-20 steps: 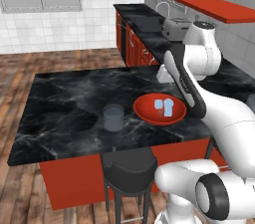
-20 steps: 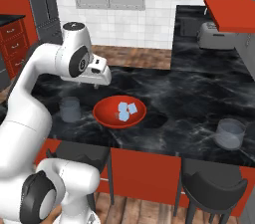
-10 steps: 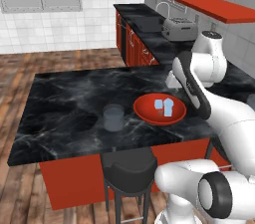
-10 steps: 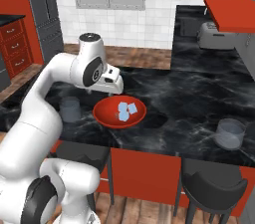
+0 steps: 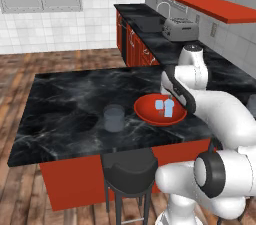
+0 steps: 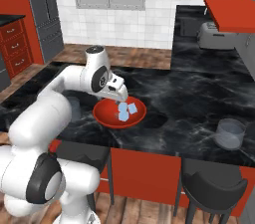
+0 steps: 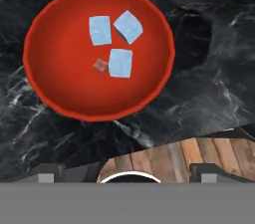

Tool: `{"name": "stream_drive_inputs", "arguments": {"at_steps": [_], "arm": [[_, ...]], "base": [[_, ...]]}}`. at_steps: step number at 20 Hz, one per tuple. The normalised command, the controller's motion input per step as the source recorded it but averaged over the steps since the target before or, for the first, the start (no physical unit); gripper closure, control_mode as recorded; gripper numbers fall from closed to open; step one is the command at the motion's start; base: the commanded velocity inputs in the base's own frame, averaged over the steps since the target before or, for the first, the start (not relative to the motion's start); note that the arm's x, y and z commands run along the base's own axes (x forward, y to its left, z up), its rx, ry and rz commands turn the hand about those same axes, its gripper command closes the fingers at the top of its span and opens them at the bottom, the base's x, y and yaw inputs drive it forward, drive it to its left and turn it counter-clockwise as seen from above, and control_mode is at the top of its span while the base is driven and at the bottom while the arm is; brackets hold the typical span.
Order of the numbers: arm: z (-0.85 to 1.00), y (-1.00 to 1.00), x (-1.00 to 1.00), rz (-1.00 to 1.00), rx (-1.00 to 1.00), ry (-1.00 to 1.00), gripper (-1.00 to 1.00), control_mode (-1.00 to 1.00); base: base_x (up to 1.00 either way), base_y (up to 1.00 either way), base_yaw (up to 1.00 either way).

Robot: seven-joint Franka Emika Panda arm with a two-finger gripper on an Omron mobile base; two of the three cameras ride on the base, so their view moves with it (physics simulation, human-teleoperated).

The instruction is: There are four ice cubes in the ice bowl. Place two ice cubes in each glass of water.

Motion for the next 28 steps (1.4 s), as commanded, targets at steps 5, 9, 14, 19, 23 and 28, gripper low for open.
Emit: {"name": "stream_drive_inputs", "arguments": {"at_steps": [5,9,14,19,23,28], "arm": [[-0.18,-0.12,0.35,-0.43,0.02,0.01,-1.00,-1.00],[-0.25,-0.13,0.30,-0.49,0.01,0.00,-1.00,-1.00],[-0.20,-0.24,0.24,-0.31,0.13,0.00,-1.00,-1.00],[-0.03,-0.26,0.22,-0.16,0.27,0.00,-1.00,-1.00],[-0.21,0.00,0.07,-0.10,0.11,0.00,-1.00,-1.00],[-0.22,0.02,0.32,-0.11,0.00,0.00,-1.00,-1.00]], "base": [[0.00,0.00,0.00],[0.00,0.00,0.00],[0.00,0.00,0.00],[0.00,0.00,0.00],[0.00,0.00,0.00],[0.00,0.00,0.00]]}}
